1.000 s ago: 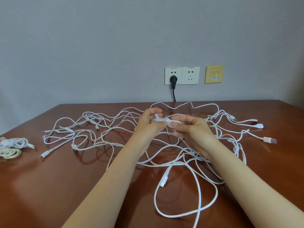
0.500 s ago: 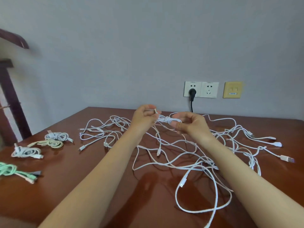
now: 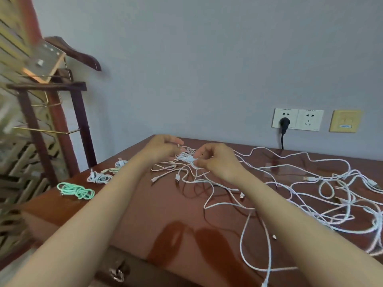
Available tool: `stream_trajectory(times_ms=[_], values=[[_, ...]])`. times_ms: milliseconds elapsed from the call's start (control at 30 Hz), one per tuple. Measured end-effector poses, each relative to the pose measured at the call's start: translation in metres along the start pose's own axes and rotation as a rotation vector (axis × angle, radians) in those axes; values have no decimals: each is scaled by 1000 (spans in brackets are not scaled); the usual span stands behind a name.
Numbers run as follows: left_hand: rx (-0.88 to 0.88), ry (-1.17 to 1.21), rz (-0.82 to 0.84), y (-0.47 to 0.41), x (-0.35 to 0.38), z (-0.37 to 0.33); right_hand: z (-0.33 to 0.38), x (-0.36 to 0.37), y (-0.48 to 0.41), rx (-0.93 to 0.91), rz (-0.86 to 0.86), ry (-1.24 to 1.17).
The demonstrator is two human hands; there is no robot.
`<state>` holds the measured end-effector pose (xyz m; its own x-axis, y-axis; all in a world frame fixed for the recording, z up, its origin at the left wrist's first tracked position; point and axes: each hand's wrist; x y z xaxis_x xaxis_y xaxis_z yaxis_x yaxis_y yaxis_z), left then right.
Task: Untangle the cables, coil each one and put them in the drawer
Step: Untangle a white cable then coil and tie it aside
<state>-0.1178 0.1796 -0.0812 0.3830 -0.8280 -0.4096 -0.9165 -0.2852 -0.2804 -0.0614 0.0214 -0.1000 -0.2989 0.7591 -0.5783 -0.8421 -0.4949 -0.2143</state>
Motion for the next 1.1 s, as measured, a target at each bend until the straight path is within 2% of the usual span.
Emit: stream_trajectory(times_ms=[133,333,533,667,833,967,1100], values=[[-55,-231,54,13,-33,12,17,34,1,-3,53,53],[-188,-412,87,30,-64,30,34,76,4,-30,189,209],[-313,-508,165,46,-74,48,36,108,9,-51,328,376],[-386,-485,227,52,-69,61,25,121,10,-30,389,407],[-399,-551,230,48,-64,65,19,119,9,-22,439,321],[-324,-647,220,46,-57,58,21,110,8,10,421,243],[-237,-670,169,42,-42,48,20,97,3,-9,384,274]])
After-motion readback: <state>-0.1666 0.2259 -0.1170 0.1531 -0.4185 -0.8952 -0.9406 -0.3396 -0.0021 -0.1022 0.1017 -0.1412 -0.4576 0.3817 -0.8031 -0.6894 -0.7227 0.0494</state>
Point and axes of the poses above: each hand's wrist, its own y-axis away from the middle knuckle, its own x-axis out of the palm, z = x × y, and after that the axes turned 9 degrees about x, right-handed
